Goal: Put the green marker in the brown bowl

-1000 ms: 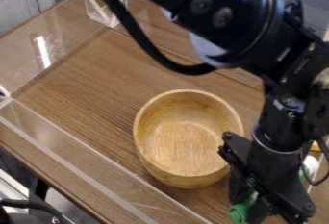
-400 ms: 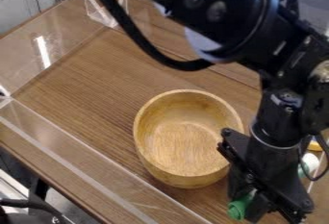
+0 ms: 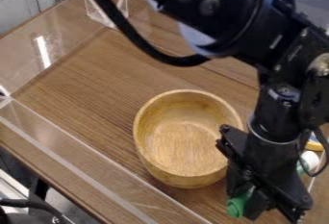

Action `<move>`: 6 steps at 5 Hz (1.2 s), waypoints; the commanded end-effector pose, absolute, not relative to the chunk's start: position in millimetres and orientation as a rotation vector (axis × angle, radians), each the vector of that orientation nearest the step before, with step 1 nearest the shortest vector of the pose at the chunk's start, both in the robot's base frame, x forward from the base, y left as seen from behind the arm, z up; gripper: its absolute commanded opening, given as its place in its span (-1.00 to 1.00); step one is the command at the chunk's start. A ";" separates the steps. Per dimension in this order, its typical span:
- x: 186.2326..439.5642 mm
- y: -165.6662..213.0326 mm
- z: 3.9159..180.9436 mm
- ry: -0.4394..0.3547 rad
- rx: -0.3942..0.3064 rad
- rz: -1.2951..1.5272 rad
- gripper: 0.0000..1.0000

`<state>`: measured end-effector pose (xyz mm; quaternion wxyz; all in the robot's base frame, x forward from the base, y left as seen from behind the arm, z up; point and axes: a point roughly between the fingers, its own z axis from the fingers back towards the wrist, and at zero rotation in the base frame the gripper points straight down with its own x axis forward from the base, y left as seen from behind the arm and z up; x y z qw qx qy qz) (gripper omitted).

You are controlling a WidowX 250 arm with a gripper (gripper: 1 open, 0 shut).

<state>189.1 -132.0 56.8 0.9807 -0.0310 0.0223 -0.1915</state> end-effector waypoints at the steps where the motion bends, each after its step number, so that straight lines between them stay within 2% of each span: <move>1: 199.8 -134.1 74.7 -0.024 -0.089 -0.378 -1.00; 6: 199.8 -129.6 75.4 -0.030 -0.099 -0.371 -1.00</move>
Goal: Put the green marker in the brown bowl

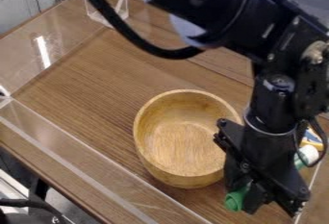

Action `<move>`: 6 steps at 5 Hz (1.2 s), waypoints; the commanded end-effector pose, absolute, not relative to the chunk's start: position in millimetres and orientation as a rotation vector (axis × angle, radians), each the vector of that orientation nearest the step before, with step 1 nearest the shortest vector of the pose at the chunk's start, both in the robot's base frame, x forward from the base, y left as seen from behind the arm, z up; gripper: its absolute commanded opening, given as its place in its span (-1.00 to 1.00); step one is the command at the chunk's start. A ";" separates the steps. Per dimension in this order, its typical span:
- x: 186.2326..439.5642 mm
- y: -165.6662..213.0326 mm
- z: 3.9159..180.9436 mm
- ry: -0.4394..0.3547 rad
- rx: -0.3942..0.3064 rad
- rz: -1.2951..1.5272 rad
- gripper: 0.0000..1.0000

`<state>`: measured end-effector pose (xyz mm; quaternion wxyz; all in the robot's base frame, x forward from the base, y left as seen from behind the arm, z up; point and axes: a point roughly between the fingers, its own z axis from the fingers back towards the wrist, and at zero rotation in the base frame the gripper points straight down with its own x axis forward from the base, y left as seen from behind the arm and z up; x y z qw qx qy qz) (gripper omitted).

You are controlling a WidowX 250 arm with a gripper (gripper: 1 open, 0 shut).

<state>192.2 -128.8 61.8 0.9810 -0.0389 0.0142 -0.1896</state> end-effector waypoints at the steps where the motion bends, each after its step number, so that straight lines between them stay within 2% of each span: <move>1: 199.8 -128.9 75.0 -0.032 -0.101 -0.369 -1.00; 6: 199.4 -122.4 82.8 -0.019 -0.089 -0.396 -1.00</move>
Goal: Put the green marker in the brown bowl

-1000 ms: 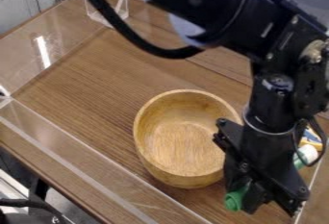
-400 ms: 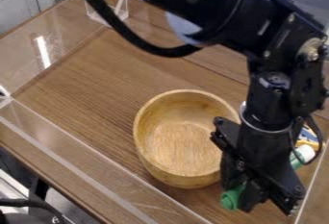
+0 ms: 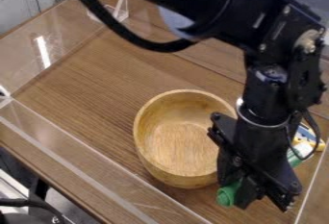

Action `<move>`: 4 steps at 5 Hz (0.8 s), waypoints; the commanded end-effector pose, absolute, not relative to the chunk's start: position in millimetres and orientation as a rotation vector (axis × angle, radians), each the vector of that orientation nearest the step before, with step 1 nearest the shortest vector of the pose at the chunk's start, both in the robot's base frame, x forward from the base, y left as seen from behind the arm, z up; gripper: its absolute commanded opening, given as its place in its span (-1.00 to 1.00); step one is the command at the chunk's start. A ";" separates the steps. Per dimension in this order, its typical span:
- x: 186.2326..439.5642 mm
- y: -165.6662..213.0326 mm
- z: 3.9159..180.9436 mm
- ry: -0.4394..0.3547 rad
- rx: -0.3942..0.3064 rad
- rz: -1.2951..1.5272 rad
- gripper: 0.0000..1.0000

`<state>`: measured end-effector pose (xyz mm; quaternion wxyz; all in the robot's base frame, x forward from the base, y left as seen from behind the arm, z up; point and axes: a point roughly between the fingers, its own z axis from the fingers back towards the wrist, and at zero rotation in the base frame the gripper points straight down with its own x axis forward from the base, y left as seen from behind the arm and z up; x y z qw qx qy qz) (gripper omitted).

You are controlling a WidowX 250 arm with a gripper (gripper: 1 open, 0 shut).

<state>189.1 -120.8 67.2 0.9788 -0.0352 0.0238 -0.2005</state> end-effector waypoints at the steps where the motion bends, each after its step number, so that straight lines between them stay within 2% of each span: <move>1: 199.5 -120.8 84.5 -0.016 -0.086 -0.403 -1.00; 4: 200.1 -113.5 94.8 -0.006 -0.071 -0.434 -1.00</move>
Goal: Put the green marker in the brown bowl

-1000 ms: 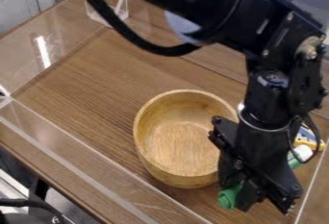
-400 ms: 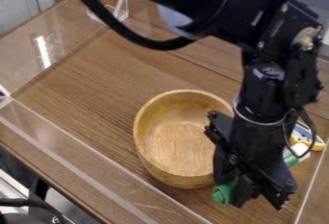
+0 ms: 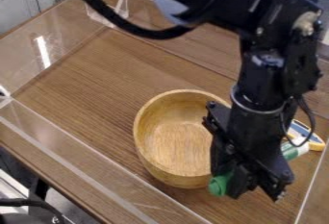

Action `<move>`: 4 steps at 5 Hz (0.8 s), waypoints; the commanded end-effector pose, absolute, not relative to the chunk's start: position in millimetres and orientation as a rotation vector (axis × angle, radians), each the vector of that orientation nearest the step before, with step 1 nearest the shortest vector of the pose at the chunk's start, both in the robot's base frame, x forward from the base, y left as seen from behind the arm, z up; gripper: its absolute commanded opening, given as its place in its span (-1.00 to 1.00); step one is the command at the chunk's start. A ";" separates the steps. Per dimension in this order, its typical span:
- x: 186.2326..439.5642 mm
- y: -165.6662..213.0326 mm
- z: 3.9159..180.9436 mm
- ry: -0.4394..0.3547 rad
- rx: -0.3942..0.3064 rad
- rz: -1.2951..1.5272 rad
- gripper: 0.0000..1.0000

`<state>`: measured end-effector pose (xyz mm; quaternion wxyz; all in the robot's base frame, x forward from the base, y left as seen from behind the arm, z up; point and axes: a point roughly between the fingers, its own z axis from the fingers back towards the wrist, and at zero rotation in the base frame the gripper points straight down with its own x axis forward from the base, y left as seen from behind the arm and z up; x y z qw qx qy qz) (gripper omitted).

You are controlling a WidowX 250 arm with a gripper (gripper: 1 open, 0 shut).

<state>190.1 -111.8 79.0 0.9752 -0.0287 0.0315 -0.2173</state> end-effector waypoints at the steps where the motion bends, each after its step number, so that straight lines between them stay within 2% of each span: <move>1: 201.2 -108.4 102.4 -0.002 -0.059 -0.464 -1.00; 3: 206.0 -90.6 119.5 -0.001 -0.020 -0.515 -1.00; 4: 208.8 -82.2 121.3 -0.008 -0.008 -0.534 -1.00</move>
